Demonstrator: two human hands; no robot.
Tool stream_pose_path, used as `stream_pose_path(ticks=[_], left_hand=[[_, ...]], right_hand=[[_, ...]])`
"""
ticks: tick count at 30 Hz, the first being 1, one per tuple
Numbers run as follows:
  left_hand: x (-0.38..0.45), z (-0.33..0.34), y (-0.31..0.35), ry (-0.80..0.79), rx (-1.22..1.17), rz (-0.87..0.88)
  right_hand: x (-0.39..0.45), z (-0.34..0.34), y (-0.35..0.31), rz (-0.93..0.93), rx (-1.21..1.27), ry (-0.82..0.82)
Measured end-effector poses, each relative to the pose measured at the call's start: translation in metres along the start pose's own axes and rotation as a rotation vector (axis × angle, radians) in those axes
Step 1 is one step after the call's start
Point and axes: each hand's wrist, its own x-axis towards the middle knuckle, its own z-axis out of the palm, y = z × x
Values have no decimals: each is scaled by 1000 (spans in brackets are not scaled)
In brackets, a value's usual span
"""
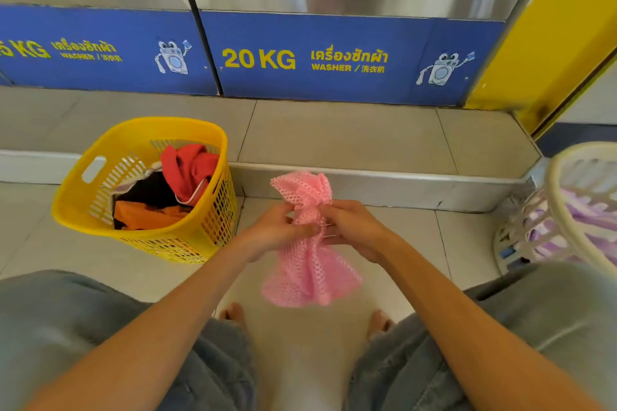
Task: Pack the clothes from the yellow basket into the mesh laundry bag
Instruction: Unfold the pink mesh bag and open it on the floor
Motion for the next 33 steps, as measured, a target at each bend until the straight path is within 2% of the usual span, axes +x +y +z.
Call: stream_pose_path(ticks=[7,12,17,23,26,29,33], left_hand=[[13,-14,-25,34,36,-144],[26,-22,-56,172,78,-280],[38,-22,-73,264,41,-308],[52,-17,-88,339,328,-403],[55,-4,-100,273,463,-386],[61,16,-120,131,529,-330],[68,48,-152,-97,755,-246]], right_hand=[[23,-9,15,87,-143,190],[44,-12,36,138,-288,299],[55,-16,47,142,-472,338],[61,-19,65,147,-716,329],[61,-11,73,119,-879,298],[67,0,81,92,-964,157],[74,16,105,128,-1031,-19]])
